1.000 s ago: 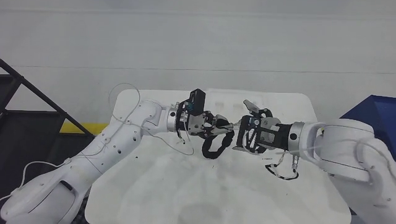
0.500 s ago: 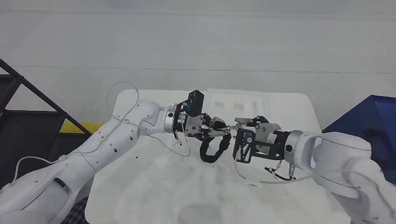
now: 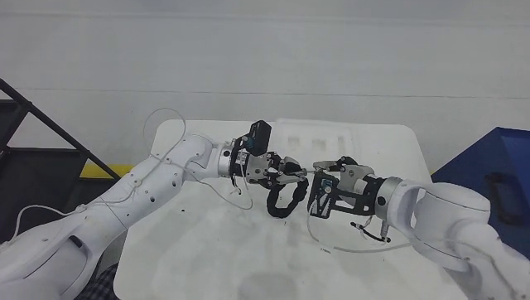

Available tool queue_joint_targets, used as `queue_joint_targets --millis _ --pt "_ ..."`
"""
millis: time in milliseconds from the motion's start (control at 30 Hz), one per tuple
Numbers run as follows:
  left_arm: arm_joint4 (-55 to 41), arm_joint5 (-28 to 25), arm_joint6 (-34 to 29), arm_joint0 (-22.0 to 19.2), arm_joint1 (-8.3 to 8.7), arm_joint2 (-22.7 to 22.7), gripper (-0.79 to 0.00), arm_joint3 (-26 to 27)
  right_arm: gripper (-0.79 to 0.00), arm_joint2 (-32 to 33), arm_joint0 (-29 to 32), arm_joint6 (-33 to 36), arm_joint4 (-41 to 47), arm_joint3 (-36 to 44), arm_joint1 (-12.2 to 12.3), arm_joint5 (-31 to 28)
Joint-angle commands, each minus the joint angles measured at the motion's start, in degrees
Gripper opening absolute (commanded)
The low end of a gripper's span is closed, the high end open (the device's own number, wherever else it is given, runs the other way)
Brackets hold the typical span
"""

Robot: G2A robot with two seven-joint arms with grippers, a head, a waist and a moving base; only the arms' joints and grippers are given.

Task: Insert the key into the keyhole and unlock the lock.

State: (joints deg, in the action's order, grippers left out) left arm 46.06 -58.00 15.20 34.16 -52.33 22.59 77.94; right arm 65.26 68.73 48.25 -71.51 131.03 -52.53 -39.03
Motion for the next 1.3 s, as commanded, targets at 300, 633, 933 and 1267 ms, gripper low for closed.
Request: queue_joint_targets --millis 300,633,933,1267 --pt "1.3 0.0 1.9 -1.0 0.16 -1.2 -0.785 -0.2 -0.785 2.2 0.4 0.2 13.1 -2.5 0.0 2.4" --pt "8.8 0.0 6.2 -0.8 -0.08 0.1 -0.785 0.3 -0.785 2.8 -1.1 4.2 30.4 -6.3 -0.3 10.2" --pt "16.4 0.4 9.6 1.0 -0.61 3.1 -0.785 0.8 -0.785 2.2 -2.5 8.1 42.1 -8.3 -0.7 18.6" --pt "19.1 0.0 8.4 2.8 -1.08 5.8 -0.785 0.1 0.0 2.9 -3.0 9.7 44.1 -9.2 -0.5 20.5"
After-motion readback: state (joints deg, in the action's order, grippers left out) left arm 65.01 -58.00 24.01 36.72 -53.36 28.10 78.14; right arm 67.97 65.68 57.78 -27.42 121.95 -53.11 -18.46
